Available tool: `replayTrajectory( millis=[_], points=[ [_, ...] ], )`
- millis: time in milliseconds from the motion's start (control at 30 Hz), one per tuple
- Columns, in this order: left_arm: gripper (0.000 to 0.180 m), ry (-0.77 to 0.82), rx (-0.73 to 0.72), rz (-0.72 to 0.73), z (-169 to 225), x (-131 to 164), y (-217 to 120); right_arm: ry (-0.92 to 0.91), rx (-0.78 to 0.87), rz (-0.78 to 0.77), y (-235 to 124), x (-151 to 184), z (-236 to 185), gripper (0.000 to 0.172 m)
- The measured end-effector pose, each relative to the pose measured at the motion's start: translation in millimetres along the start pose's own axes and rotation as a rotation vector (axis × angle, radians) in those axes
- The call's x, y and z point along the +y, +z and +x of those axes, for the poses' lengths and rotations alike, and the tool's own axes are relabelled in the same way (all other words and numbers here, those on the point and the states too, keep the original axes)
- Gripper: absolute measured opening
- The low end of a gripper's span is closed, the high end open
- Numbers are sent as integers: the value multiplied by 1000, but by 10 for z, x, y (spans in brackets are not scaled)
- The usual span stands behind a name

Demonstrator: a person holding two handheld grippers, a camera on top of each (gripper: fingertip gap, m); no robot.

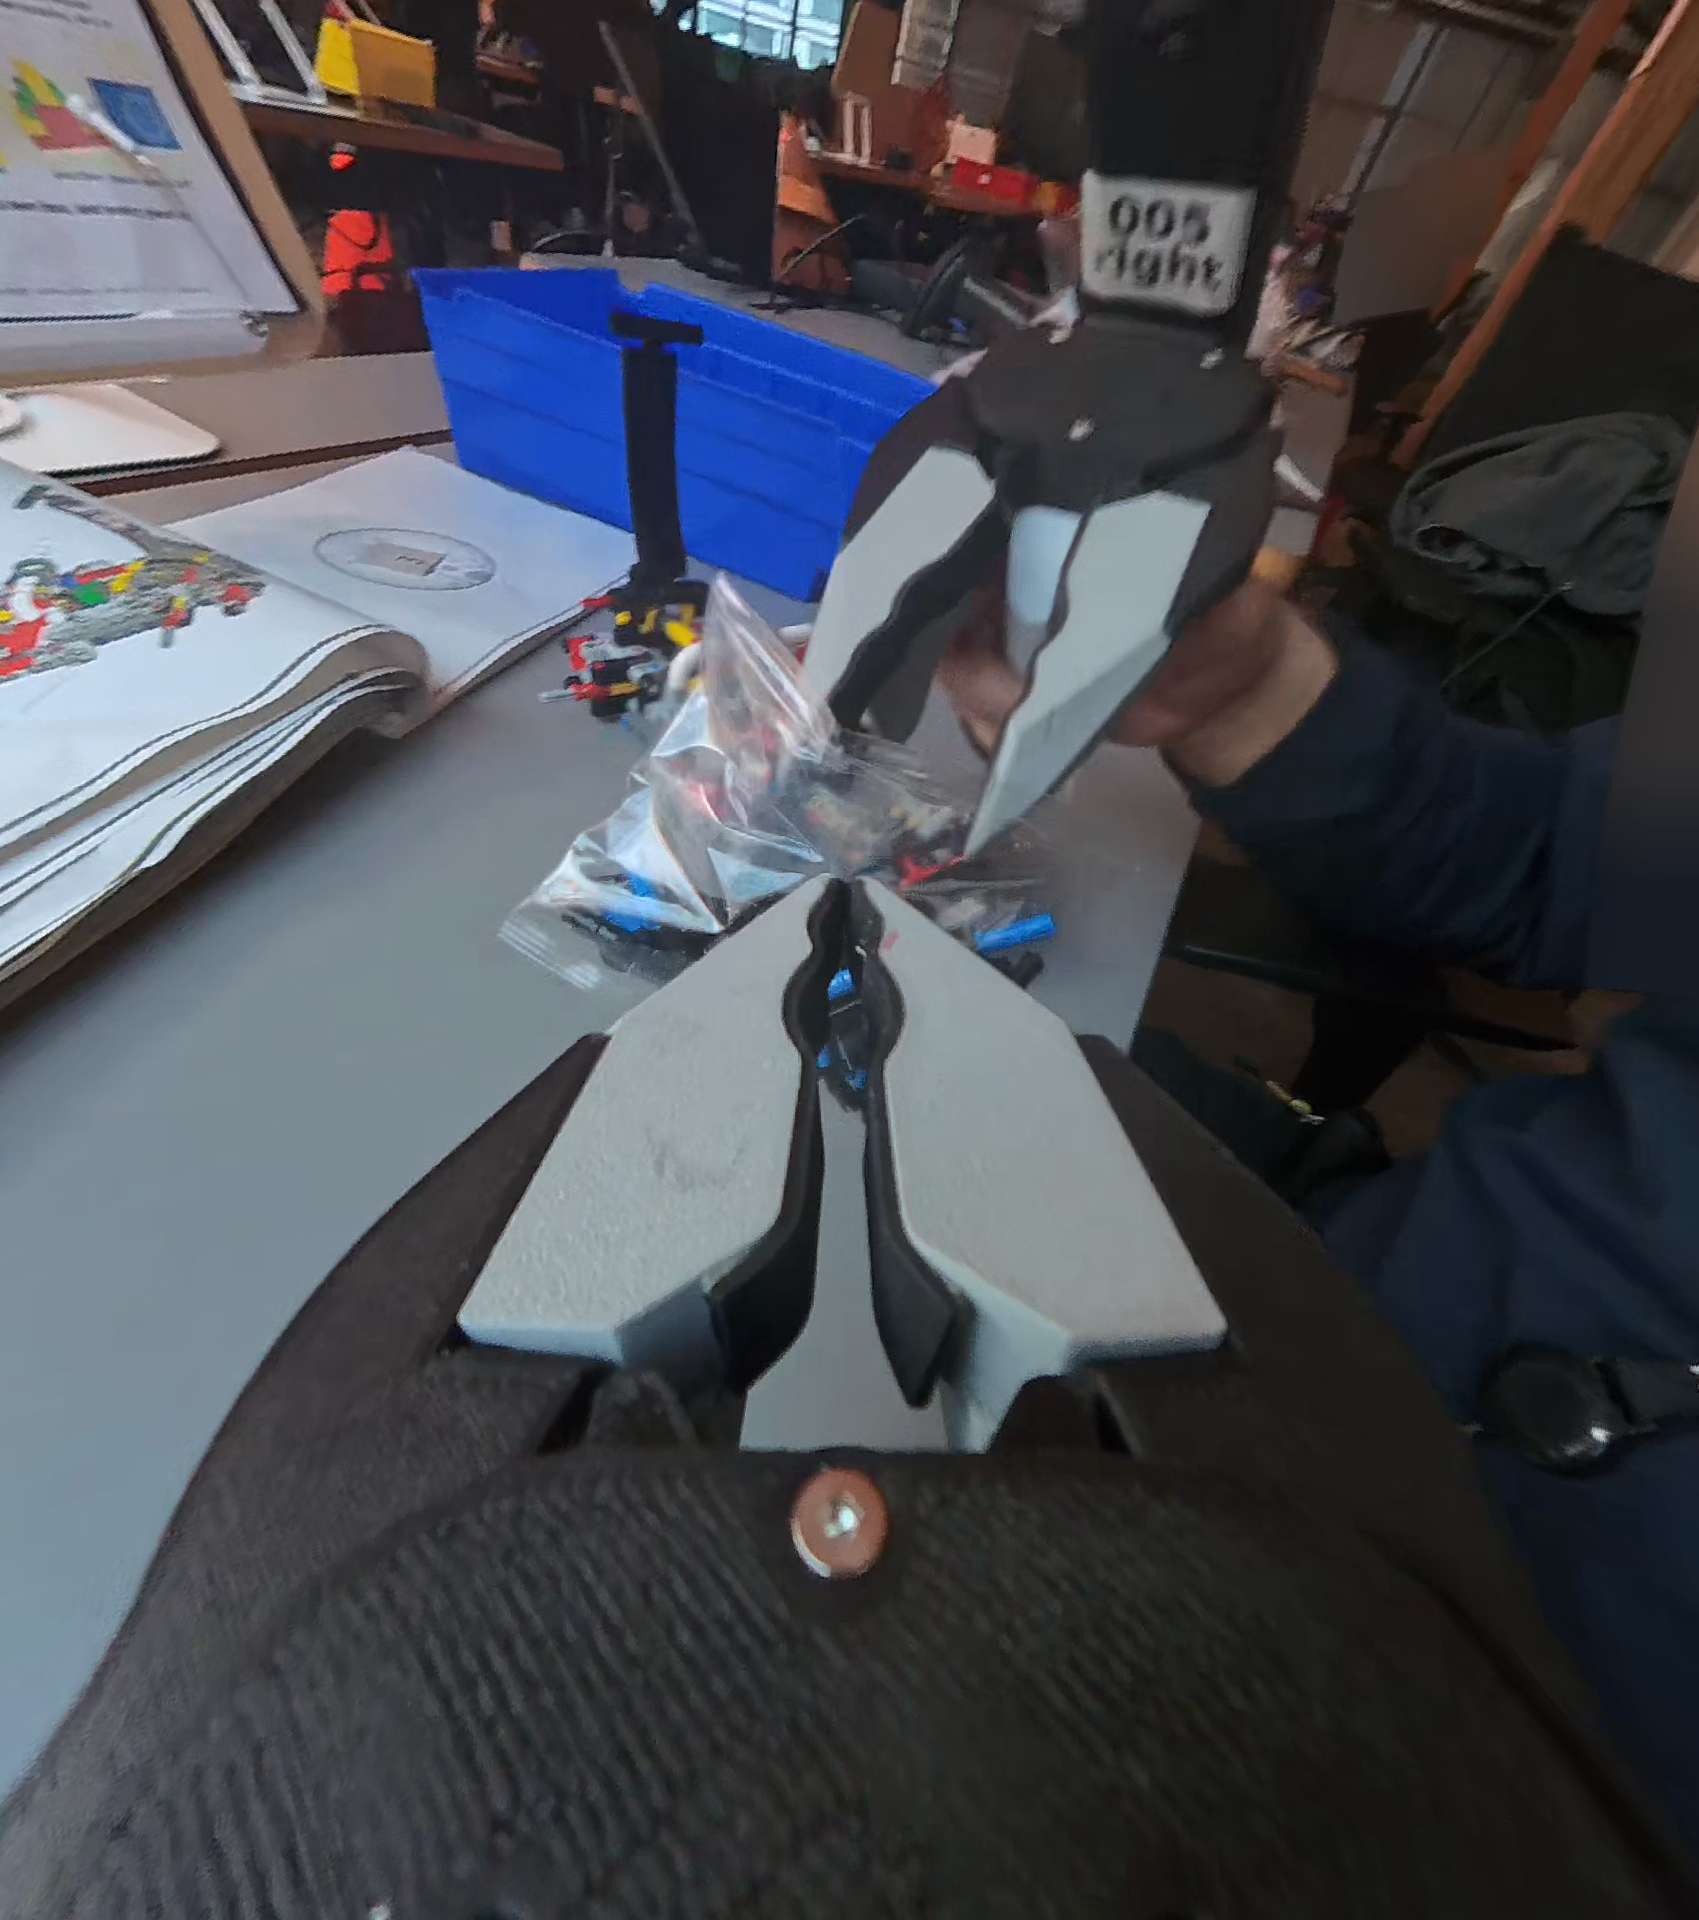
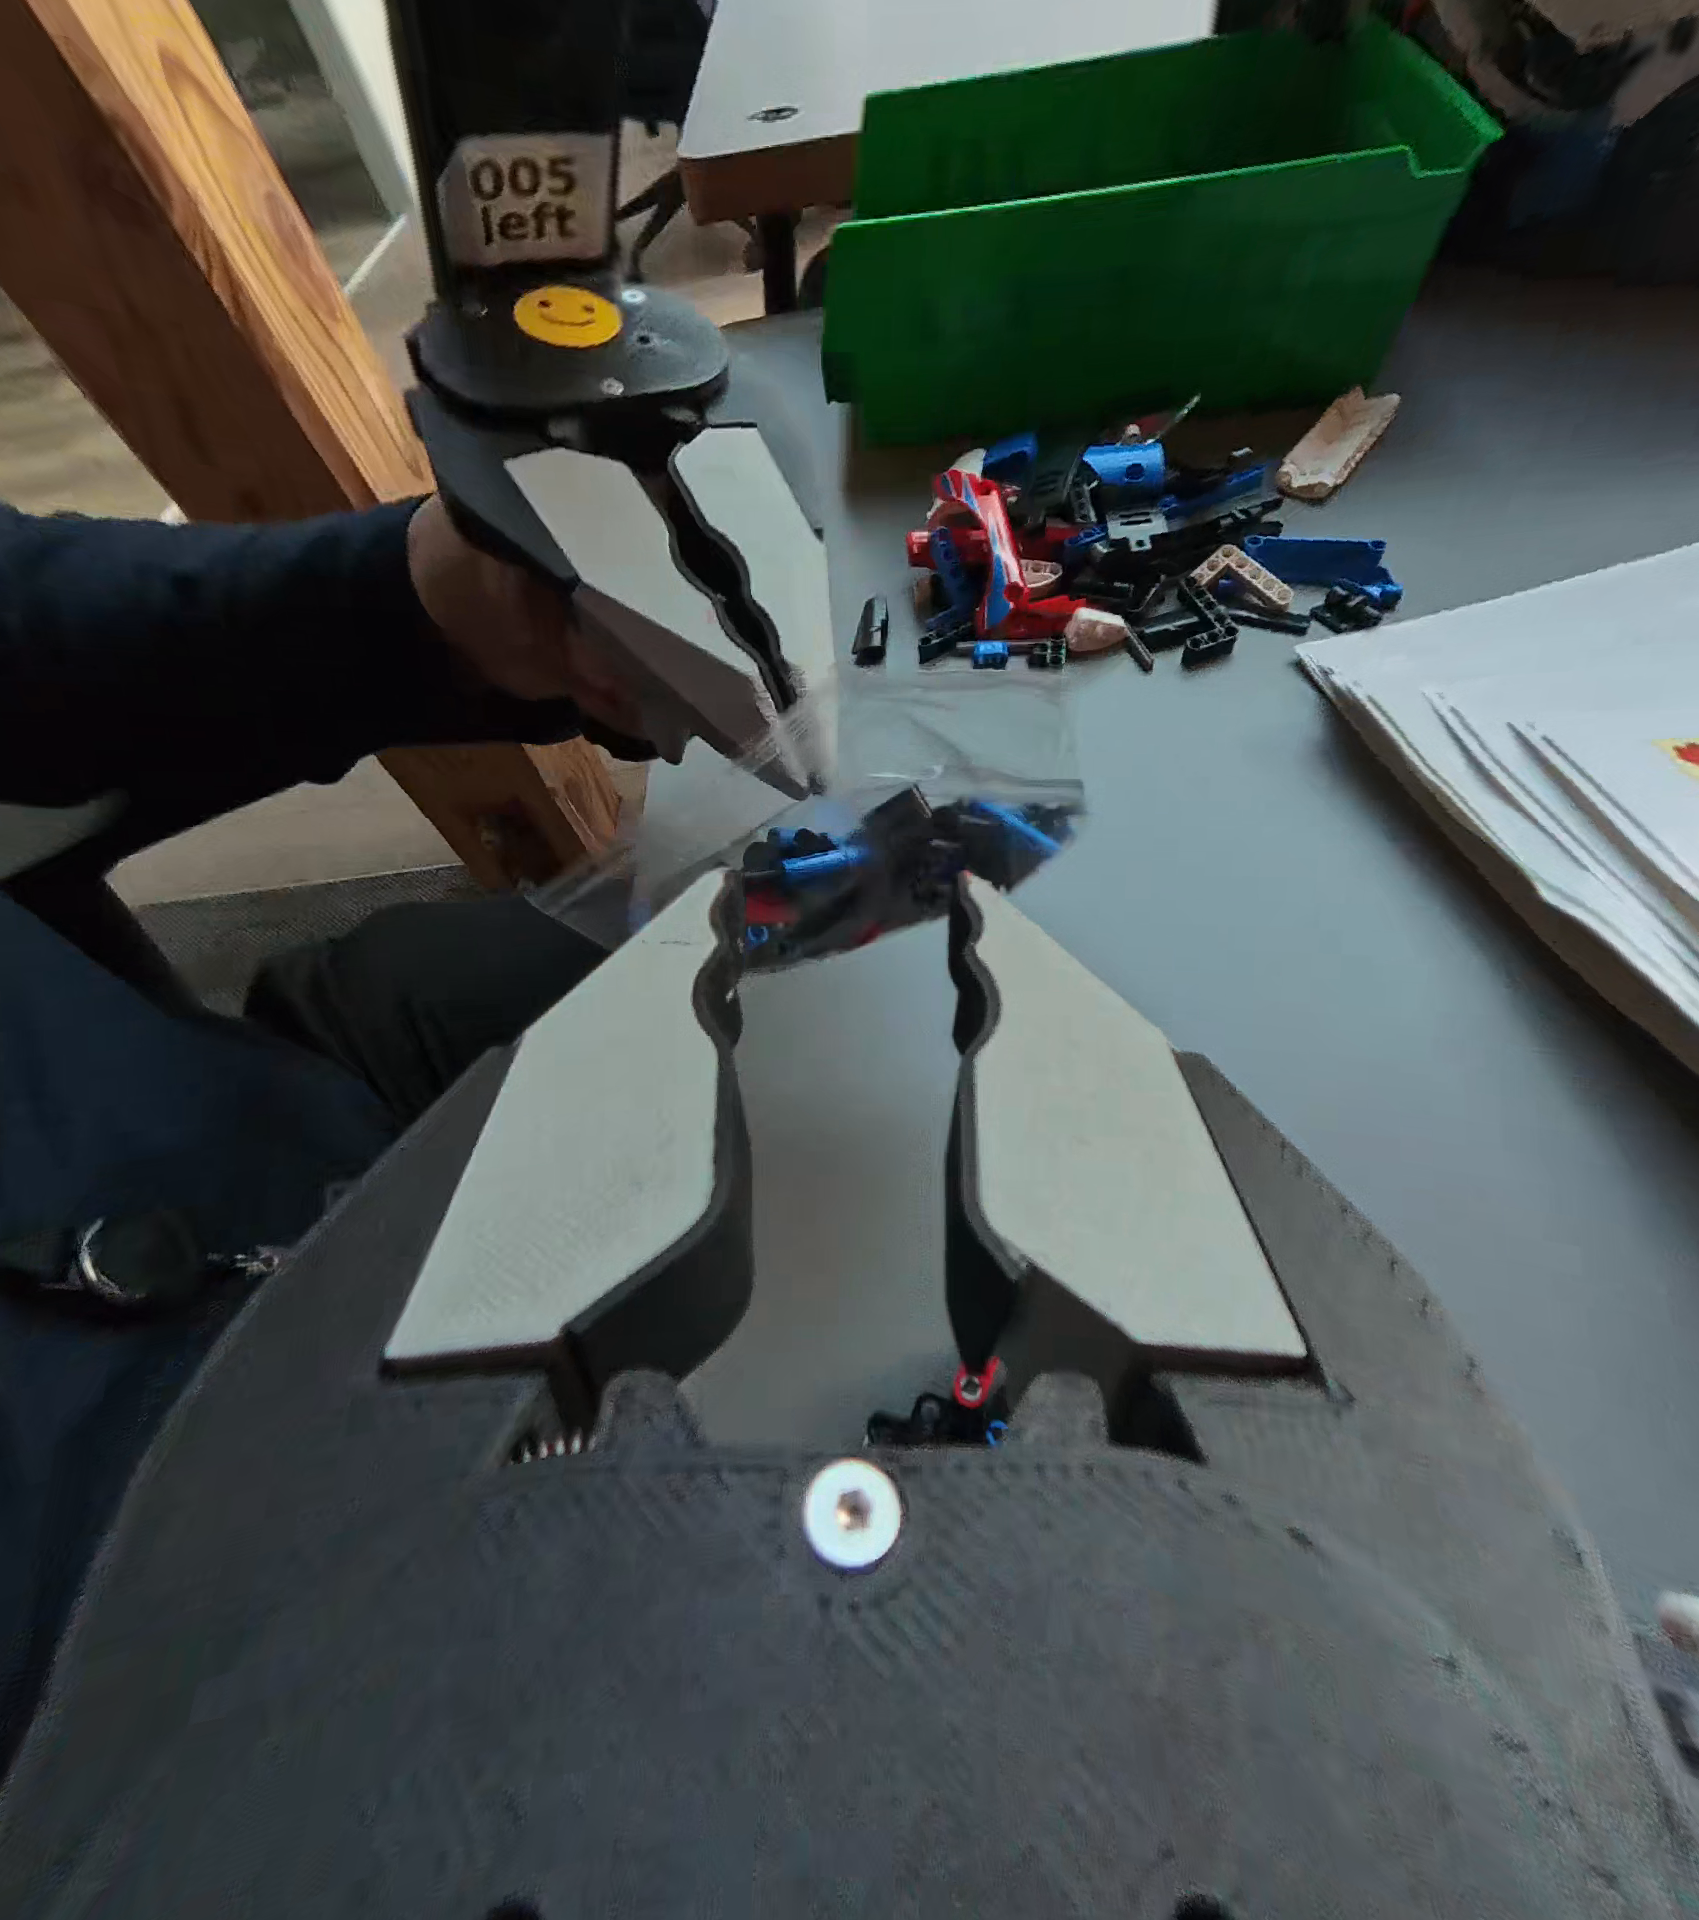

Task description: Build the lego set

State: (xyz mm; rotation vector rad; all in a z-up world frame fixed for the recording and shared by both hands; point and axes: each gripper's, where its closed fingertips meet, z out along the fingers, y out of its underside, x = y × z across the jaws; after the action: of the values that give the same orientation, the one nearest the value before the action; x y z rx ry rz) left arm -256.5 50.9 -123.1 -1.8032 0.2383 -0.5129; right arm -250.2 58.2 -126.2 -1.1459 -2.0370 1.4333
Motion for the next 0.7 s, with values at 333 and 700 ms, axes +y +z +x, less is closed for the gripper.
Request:
replayTrajectory(
  millis=[333,700],
  points=[
    [0,-113,168,118,261,-137,49,-71,-79,146,144,-119,-233,20],
    [0,8,-17,33,-28,-72,-71,-51,-25,53,154,8,-110,0]
  ],
)
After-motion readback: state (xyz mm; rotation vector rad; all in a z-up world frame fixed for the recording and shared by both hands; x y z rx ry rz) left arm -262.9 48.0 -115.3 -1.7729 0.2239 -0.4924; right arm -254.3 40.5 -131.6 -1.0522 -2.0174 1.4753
